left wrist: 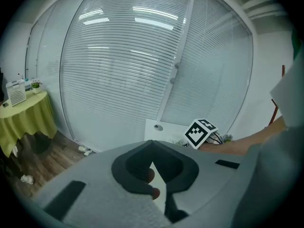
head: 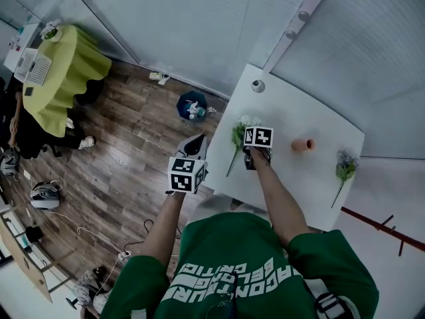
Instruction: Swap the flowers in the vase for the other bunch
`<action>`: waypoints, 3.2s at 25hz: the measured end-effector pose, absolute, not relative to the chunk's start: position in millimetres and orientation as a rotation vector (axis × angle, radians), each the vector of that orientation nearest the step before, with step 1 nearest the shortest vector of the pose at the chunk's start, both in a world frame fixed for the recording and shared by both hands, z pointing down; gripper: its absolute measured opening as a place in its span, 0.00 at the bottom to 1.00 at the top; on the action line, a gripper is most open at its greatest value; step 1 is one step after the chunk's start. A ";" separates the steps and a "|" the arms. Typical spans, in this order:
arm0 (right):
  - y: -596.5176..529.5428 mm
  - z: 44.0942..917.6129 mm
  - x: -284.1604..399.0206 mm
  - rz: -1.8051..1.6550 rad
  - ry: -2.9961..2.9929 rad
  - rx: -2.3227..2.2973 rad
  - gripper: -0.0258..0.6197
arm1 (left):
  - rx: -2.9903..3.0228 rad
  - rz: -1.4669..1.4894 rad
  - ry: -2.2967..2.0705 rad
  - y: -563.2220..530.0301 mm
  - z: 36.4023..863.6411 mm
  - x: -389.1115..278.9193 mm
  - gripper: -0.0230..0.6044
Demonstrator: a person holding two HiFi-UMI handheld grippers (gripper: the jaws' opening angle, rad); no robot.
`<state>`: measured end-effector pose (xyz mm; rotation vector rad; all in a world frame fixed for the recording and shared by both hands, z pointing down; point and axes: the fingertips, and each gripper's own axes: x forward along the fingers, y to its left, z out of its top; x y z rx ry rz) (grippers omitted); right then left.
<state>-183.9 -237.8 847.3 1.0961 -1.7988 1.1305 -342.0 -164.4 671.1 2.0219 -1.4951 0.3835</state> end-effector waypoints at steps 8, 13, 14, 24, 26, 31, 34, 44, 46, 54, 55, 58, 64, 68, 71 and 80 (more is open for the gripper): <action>-239.9 860.7 -187.1 1.124 -1.764 1.093 0.31 | 2.016 0.387 -1.480 -172.2 676.4 -345.7 0.04; -239.7 857.7 -190.4 1.142 -1.783 1.079 0.21 | 2.014 0.388 -1.473 -174.7 678.9 -348.2 0.04; -240.1 855.4 -191.9 1.147 -1.794 1.076 0.20 | 2.014 0.387 -1.472 -174.9 678.5 -348.6 0.04; -251.7 825.1 -187.0 1.149 -1.901 1.099 0.16 | 2.042 0.382 -1.462 -177.0 672.2 -337.3 0.03; -254.9 816.8 -182.8 1.148 -1.915 1.114 0.16 | 2.051 0.379 -1.460 -177.9 668.0 -333.7 0.03; -264.7 784.8 -172.7 1.117 -1.979 1.156 0.16 | 2.080 0.365 -1.457 -178.7 654.1 -320.3 0.04; -273.4 758.1 -167.2 1.077 -2.043 1.183 0.16 | 2.099 0.362 -1.451 -179.5 648.4 -308.4 0.03; -298.6 630.4 -122.5 0.911 -2.299 1.298 0.16 | 2.205 0.369 -1.417 -187.1 611.8 -245.5 0.03; -303.8 606.5 -105.5 0.883 -2.333 1.338 0.16 | 2.235 0.368 -1.412 -194.4 600.1 -230.3 0.04; -313.9 536.6 -15.8 0.778 -2.403 1.499 0.16 | 2.359 0.370 -1.355 -210.8 562.0 -150.9 0.04; -314.4 531.5 -3.5 0.772 -2.403 1.518 0.16 | 2.373 0.369 -1.345 -211.9 557.9 -140.8 0.04; -317.1 516.7 35.4 0.747 -2.401 1.574 0.16 | 2.421 0.376 -1.313 -217.9 547.6 -109.0 0.04; -313.8 492.5 116.0 0.700 -2.361 1.697 0.16 | 2.482 0.388 -1.255 -223.7 535.0 -53.9 0.03; -308.3 484.4 164.4 0.681 -2.327 1.771 0.16 | 2.507 0.402 -1.218 -224.2 534.9 -22.5 0.04; -305.9 480.5 193.4 0.668 -2.304 1.809 0.16 | 2.529 0.406 -1.191 -227.0 532.8 -0.9 0.04; -309.0 473.4 218.2 0.615 -2.292 1.834 0.16 | 2.548 0.411 -1.163 -232.4 532.6 24.4 0.03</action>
